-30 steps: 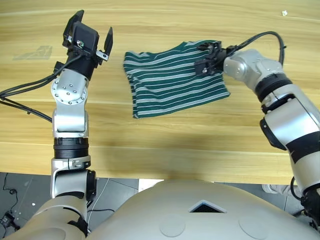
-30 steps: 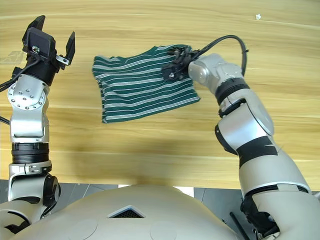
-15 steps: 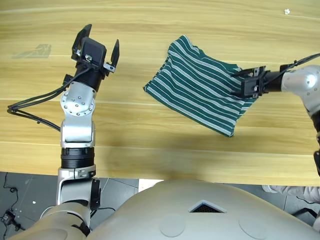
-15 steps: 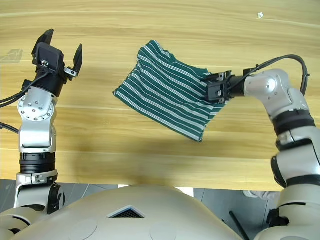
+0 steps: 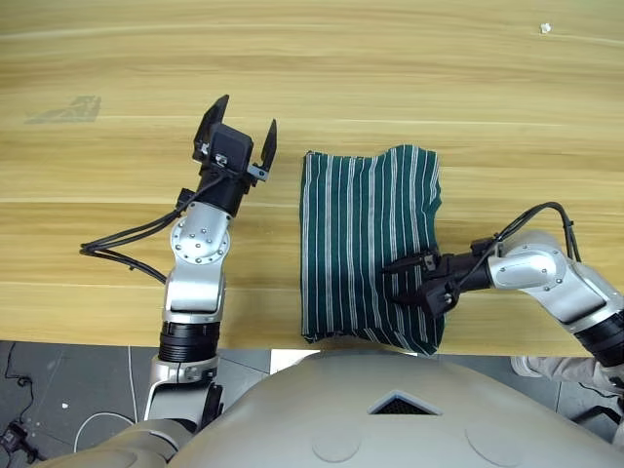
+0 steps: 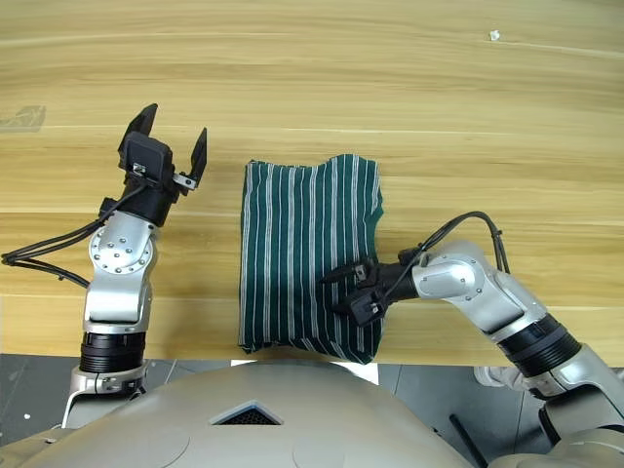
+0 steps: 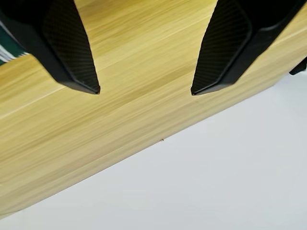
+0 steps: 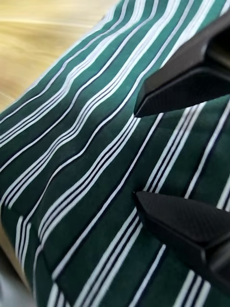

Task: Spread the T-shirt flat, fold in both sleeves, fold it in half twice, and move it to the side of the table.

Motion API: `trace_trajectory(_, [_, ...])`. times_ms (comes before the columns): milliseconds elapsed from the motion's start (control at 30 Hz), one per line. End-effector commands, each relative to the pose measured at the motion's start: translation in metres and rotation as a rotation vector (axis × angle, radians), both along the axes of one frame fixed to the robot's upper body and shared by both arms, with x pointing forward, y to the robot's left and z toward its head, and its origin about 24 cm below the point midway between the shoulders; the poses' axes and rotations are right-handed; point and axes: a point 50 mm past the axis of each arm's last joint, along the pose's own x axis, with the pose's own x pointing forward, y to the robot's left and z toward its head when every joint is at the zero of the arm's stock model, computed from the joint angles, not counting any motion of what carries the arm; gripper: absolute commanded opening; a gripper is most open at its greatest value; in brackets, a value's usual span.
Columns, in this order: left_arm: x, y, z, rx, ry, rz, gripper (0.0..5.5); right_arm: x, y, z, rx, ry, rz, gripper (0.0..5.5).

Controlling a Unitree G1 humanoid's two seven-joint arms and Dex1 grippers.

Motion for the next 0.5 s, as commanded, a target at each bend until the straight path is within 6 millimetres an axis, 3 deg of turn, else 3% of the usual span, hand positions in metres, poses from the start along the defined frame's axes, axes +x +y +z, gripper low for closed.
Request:
trace_trajectory(33, [0.000,-0.001,-0.003,0.006,0.018,0.003,3.52,0.013,-0.001,-0.018,-0.072,-0.039,-0.045,2.84])
trace_trajectory(233, [-0.001,0.005,-0.003,0.017,0.020,0.010,3.52,0.058,-0.019,-0.013,-0.164,-0.270,-0.134,2.84])
trace_trajectory(300, [-0.002,0.005,-0.005,0.017,0.024,0.015,3.52,0.065,-0.018,-0.011,-0.139,-0.294,-0.152,2.84])
trace_trajectory(400, [-0.003,0.002,-0.004,0.019,0.016,0.009,3.52,0.064,-0.012,-0.012,-0.103,-0.283,-0.148,2.84])
trace_trajectory(500, [-0.003,0.003,-0.005,0.024,0.018,0.008,3.52,0.050,-0.005,-0.012,-0.039,-0.186,-0.145,2.84])
